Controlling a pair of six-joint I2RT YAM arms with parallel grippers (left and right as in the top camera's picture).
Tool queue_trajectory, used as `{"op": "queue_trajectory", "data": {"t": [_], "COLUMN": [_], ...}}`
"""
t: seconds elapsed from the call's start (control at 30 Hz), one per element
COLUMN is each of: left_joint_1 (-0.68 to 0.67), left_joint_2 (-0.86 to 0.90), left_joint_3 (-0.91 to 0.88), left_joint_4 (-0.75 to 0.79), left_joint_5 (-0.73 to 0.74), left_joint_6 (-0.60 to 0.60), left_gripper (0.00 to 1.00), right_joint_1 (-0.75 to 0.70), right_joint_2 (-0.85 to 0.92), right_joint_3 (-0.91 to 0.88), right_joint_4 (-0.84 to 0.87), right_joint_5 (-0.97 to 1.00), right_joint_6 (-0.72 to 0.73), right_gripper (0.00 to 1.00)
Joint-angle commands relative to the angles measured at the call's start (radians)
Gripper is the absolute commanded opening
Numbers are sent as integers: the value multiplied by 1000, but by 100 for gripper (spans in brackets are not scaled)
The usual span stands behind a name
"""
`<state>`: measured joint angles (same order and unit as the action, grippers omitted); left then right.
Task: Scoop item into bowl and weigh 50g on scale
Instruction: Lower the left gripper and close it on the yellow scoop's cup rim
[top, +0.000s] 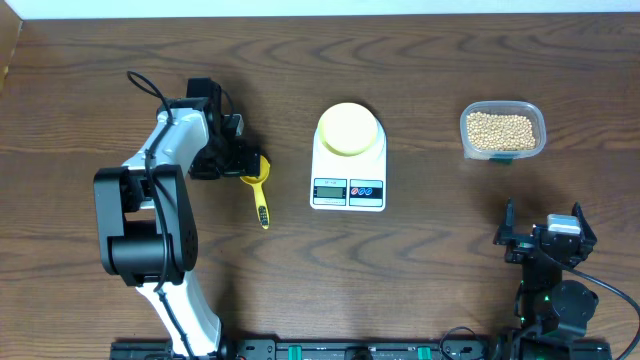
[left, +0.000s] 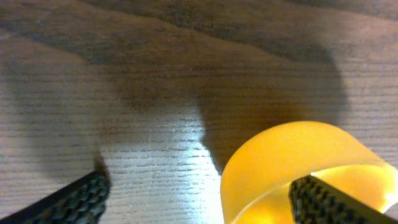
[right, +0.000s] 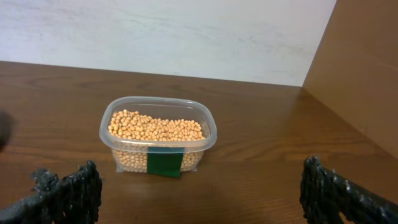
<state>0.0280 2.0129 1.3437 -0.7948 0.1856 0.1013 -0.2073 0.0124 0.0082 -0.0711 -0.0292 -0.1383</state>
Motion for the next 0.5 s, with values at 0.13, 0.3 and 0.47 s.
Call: {"op": "queue_trajectory", "data": {"t": [0.13, 0.3, 0.47], "left_joint_1": [-2, -2, -2], "left_joint_2": [14, 14, 14], "left_joint_3": [17, 17, 17], "left_joint_4": [0, 0, 0], "left_joint_5": [9, 9, 9], "left_joint_6": [-9, -9, -9], "left_gripper": [68, 58, 38], "right_joint_1": [-1, -1, -2], "right_joint_2": [-6, -6, -7], "right_joint_3": [-2, -2, -2], "right_joint_4": [-4, -4, -4], "right_joint_5": [4, 4, 4], "right_joint_6": [11, 11, 11], "right_gripper": [99, 99, 99]}}
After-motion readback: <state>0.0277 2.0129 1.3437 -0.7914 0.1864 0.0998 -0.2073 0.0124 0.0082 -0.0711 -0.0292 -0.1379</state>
